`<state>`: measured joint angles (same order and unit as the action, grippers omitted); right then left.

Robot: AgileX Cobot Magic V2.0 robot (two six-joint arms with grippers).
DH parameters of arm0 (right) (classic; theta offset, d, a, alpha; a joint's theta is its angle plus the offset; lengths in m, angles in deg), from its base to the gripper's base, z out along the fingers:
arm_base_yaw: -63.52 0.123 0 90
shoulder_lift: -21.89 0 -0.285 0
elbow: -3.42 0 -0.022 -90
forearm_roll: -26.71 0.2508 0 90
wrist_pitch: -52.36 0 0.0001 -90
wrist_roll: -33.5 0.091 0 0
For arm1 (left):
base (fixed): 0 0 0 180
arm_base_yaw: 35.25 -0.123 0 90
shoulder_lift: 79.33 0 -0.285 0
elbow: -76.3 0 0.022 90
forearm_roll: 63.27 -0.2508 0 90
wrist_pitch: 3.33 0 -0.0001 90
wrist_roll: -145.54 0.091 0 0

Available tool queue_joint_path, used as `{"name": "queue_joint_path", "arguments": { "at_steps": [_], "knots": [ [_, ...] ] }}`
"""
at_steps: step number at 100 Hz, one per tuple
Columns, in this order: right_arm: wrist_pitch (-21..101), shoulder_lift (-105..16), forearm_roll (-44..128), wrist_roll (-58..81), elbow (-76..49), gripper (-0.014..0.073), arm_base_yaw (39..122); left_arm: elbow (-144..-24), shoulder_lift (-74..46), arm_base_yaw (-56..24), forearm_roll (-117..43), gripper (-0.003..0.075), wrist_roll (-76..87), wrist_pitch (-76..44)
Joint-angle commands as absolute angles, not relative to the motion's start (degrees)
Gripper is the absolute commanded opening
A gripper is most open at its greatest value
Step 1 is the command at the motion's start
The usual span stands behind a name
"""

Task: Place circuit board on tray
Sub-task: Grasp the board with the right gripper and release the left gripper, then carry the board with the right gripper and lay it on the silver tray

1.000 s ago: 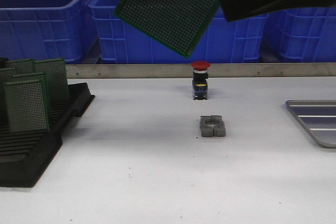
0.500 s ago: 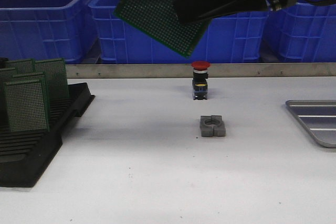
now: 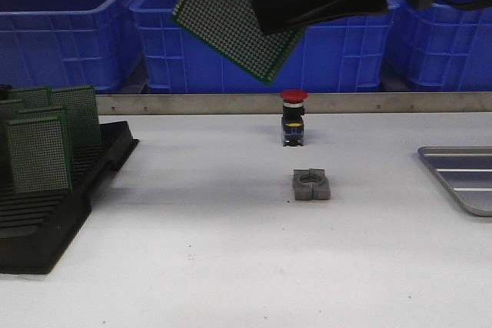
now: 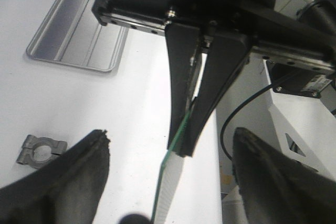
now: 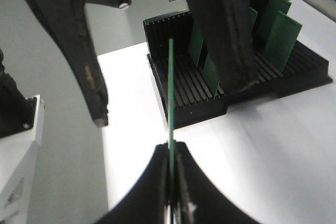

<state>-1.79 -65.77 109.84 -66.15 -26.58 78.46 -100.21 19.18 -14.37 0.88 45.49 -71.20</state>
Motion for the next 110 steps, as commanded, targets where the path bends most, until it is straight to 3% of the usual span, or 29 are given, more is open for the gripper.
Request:
{"name": "queue_joint_path", "arguments": {
  "at_steps": [1, 35, 81, 103, 110],
  "knots": [
    [-3.82, -64.38, 112.95, -59.27, -24.94, -0.0068, 78.01, -102.90, 16.72, -15.92, 4.94, 0.0526, 45.16, -67.91],
    [3.64, -64.38, 104.98, -37.16, -25.31, -0.0068, 69.89, -105.34, 16.72, -22.46, 8.79, 0.0526, 45.16, -68.88],
    [33.07, -67.36, 106.43, -36.38, -31.88, -0.0068, 57.42, -105.34, 16.72, -22.44, 8.79, 0.0512, 45.16, -68.88],
    [37.85, -72.82, 109.49, -36.43, -31.88, -0.0066, 57.30, -105.34, 16.72, -22.44, 8.79, 0.0512, 45.16, -68.88],
    [37.90, -74.34, 109.49, -36.49, -31.88, -0.0027, 57.30, -105.34, 16.72, -22.44, 8.79, 0.0512, 45.16, -68.88]
  ]
}}
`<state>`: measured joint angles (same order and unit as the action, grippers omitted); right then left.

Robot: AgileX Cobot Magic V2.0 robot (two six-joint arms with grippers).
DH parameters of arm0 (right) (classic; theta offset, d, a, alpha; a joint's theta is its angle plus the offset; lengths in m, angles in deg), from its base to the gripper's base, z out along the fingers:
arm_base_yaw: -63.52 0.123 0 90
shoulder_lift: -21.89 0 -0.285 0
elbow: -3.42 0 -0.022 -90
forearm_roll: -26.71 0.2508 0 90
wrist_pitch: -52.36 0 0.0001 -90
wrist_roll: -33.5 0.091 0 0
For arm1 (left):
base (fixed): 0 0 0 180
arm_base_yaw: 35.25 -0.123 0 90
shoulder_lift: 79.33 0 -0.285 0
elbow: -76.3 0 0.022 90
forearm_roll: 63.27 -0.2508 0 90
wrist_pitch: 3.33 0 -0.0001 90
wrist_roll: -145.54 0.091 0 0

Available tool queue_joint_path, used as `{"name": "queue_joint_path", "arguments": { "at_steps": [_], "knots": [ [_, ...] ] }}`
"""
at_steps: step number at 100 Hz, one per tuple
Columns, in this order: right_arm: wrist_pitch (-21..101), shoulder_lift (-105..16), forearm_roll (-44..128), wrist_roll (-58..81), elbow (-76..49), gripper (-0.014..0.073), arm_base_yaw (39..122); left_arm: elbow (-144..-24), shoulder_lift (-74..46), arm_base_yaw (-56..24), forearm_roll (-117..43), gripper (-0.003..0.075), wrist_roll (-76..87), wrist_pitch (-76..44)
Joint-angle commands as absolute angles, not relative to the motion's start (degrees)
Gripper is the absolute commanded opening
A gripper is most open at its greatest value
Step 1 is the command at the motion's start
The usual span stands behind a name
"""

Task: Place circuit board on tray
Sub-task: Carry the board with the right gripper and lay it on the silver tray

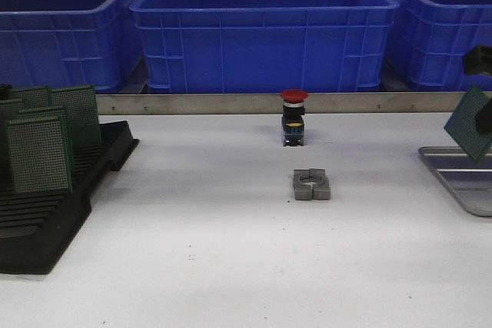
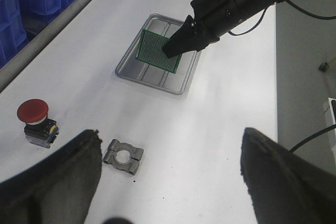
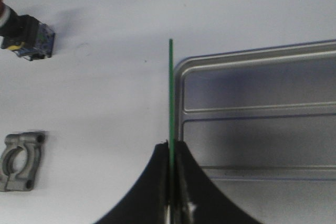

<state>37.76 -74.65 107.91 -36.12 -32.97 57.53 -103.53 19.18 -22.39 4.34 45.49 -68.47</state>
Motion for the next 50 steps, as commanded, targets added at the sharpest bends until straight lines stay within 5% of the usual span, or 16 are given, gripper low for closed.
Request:
{"name": "queue_joint_path", "arguments": {
  "at_steps": [1, 26, 36, 50],
  "knots": [
    [37.90, -74.47, 109.49, -36.49, -31.88, -0.0010, 57.30, -105.34, 16.72, -22.44, 8.79, 0.0512, 45.16, -68.88],
    [44.88, -75.11, 109.49, -36.49, -31.78, 0.0563, 57.11, -105.34, 16.72, -22.44, 7.86, 0.0512, 45.16, -68.77],
    [46.21, -74.73, 109.49, -36.49, -31.78, 0.0649, 57.11, -105.34, 16.72, -23.12, 6.17, 0.0512, 45.16, -68.77],
    [46.08, -73.87, 109.49, -36.49, -31.78, 0.0645, 57.11, -105.94, 16.72, -25.47, -1.23, 0.0512, 45.16, -68.49]
  ]
}}
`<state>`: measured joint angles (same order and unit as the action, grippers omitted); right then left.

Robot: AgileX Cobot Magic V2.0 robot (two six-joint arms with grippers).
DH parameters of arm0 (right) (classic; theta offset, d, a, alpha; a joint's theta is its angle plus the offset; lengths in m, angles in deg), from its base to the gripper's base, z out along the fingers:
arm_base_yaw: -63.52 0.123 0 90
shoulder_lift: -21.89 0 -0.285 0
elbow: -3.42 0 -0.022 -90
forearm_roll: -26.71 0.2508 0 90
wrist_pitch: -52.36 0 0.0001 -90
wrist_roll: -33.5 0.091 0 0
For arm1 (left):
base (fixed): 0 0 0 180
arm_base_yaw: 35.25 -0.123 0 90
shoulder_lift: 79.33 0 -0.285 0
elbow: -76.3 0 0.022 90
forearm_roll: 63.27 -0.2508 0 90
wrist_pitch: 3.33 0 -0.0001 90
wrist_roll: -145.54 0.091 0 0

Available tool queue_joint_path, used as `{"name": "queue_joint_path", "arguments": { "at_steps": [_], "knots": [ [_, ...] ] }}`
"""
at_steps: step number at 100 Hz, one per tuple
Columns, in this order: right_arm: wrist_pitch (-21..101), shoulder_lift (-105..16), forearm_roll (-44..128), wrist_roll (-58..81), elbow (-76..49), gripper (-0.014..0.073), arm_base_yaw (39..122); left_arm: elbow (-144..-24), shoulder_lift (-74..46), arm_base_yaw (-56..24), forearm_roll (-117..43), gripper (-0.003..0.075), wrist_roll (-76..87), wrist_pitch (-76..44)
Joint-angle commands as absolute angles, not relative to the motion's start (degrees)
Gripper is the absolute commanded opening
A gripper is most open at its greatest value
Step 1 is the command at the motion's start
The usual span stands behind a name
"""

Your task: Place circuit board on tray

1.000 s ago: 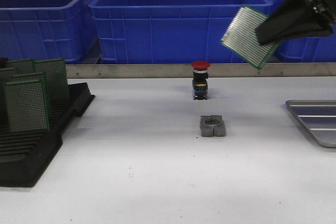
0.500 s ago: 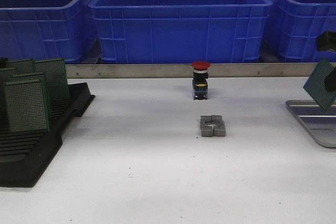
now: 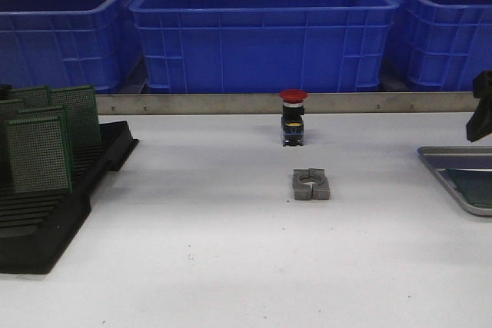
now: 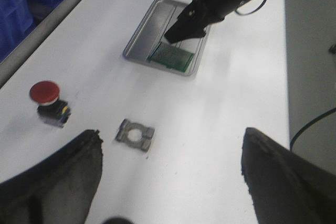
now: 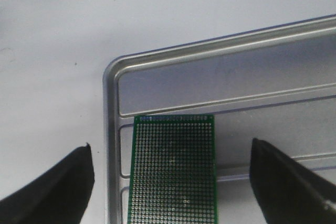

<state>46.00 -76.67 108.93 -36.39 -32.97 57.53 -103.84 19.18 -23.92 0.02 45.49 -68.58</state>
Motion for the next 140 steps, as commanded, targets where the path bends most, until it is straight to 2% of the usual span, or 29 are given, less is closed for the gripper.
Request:
{"name": "queue_joint_path", "arguments": {
  "at_steps": [1, 29, 43, 130, 140],
  "knots": [
    [46.08, -73.87, 109.49, -36.49, -31.78, 0.0645, 57.11, -105.94, 16.72, -25.72, -2.29, 0.0512, 45.16, -68.37],
    [44.70, -73.75, 109.49, -36.49, -31.78, 0.0645, 57.11, -105.94, 16.72, -27.59, -33.14, 0.0512, 45.16, -68.49],
    [43.91, -73.75, 109.49, -36.49, -31.78, 0.0645, 57.11, -105.67, 16.72, -27.59, -42.21, 0.0512, 45.16, -68.40],
    [41.07, -73.75, 109.49, -36.49, -31.78, 0.0645, 57.11, -105.40, 29.22, -27.59, -43.99, 0.0512, 45.16, -65.88],
    [40.73, -73.75, 109.49, -36.49, -31.78, 0.0645, 57.11, -105.40, 30.31, -27.59, -43.99, 0.0471, 45.16, -66.60]
  ]
}}
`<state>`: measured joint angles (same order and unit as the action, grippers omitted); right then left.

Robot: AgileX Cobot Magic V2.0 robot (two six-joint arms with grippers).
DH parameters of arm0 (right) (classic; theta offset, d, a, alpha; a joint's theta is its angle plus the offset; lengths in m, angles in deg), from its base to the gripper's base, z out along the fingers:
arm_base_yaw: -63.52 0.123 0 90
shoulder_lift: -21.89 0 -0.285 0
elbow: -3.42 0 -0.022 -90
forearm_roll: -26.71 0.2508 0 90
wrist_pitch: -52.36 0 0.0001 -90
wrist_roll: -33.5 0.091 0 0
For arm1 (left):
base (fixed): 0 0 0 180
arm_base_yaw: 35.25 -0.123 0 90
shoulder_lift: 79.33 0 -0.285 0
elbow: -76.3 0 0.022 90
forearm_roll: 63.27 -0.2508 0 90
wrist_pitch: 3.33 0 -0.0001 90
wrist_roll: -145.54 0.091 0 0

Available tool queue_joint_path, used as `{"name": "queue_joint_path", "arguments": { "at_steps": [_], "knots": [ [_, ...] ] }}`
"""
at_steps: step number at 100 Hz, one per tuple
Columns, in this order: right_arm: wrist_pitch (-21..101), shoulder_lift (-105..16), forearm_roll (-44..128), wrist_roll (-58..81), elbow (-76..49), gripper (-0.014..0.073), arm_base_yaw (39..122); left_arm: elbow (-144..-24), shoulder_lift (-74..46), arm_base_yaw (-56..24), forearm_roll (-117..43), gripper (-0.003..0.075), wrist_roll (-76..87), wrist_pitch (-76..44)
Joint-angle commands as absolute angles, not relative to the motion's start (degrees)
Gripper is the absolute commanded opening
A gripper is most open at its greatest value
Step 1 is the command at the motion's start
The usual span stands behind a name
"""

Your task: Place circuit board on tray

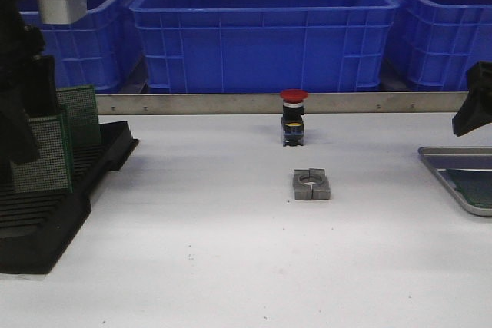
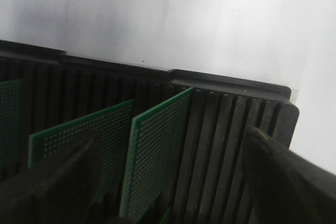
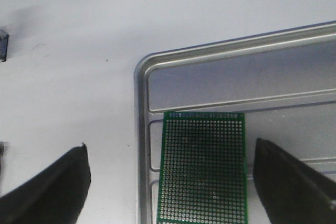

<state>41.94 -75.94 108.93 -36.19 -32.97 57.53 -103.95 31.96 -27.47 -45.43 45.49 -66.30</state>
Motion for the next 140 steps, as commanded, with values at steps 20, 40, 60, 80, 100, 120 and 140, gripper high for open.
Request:
{"name": "queue_joint_path", "arguments": {
  "at_steps": [20, 40, 60, 80, 100, 120, 140],
  "knots": [
    [40.33, -73.75, 109.49, -36.49, -31.78, 0.0645, 57.11, -105.40, 30.63, -27.59, -44.81, 0.0148, 45.16, -69.55],
    [39.69, -73.75, 109.49, -36.49, -31.78, 0.0645, 57.11, -107.89, 30.06, -27.59, -45.70, -0.0020, 45.16, -73.09],
    [33.60, -73.07, 109.32, -37.29, -31.78, 0.0645, 57.11, -113.61, 27.65, -26.71, -42.97, -0.0020, 40.58, -76.97],
    [19.30, -72.86, 109.32, -45.94, -28.87, 0.0645, 57.22, -114.92, 25.56, -24.28, -35.15, -0.0020, 40.58, -76.97],
    [3.97, -72.86, 109.32, -62.63, -25.55, 0.0645, 60.64, -114.92, 25.56, -20.59, -25.25, -0.0020, 40.58, -76.97],
    [-1.35, -73.07, 109.02, -76.69, -25.50, 0.0645, 68.01, -114.92, 25.78, -17.01, -20.04, -0.0020, 40.58, -76.97],
    [-1.76, -73.07, 109.22, -82.46, -25.50, 0.0645, 75.15, -114.92, 25.78, -13.72, -15.10, -0.0020, 40.58, -76.97]
  ]
}}
